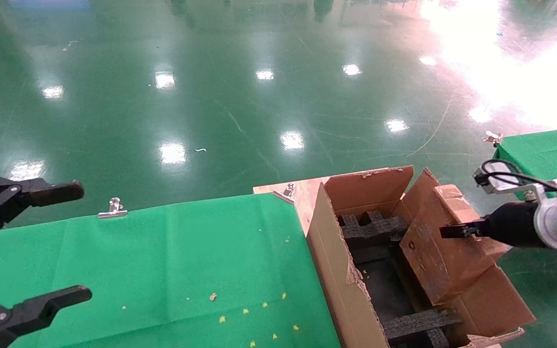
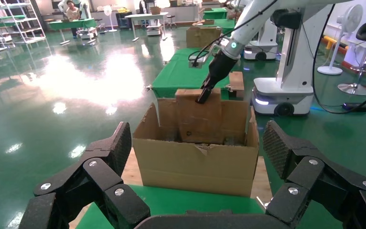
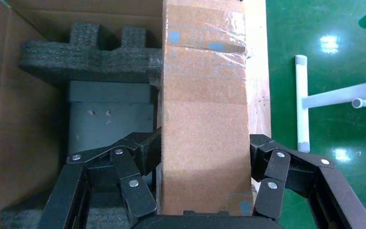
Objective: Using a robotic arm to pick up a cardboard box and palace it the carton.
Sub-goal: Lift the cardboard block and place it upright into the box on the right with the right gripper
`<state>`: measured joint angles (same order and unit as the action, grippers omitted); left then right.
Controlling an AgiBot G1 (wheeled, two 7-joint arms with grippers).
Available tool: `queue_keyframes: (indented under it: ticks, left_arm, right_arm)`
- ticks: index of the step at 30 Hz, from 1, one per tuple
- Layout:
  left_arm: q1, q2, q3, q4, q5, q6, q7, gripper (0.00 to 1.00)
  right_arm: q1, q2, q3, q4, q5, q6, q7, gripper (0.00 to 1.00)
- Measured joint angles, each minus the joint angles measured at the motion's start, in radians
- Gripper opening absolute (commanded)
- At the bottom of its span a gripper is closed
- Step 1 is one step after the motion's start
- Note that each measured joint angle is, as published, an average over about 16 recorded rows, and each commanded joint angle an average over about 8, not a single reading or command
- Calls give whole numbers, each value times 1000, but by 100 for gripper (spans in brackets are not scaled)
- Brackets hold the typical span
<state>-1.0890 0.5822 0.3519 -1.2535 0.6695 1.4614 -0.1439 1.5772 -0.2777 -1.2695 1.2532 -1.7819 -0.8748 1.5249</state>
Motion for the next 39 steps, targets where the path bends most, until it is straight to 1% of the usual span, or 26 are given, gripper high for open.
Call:
queue_keyframes:
  ticks: [10,20,29,39]
  left_arm:
    - [0,0,0,0,0,0,0,100]
    - [0,0,0,0,0,0,0,100]
    - [0,0,0,0,0,0,0,100]
    - [0,0,0,0,0,0,0,100]
  right_arm:
    - [-57,-36,-29,-20,-55,70,81,0]
    - [-107,-118,-60,-89,-110,120,119,0]
    - [-137,-197,-80,-174,-123,139,101,0]
    - [-166,-259,-94,-266,-88,145,37,0]
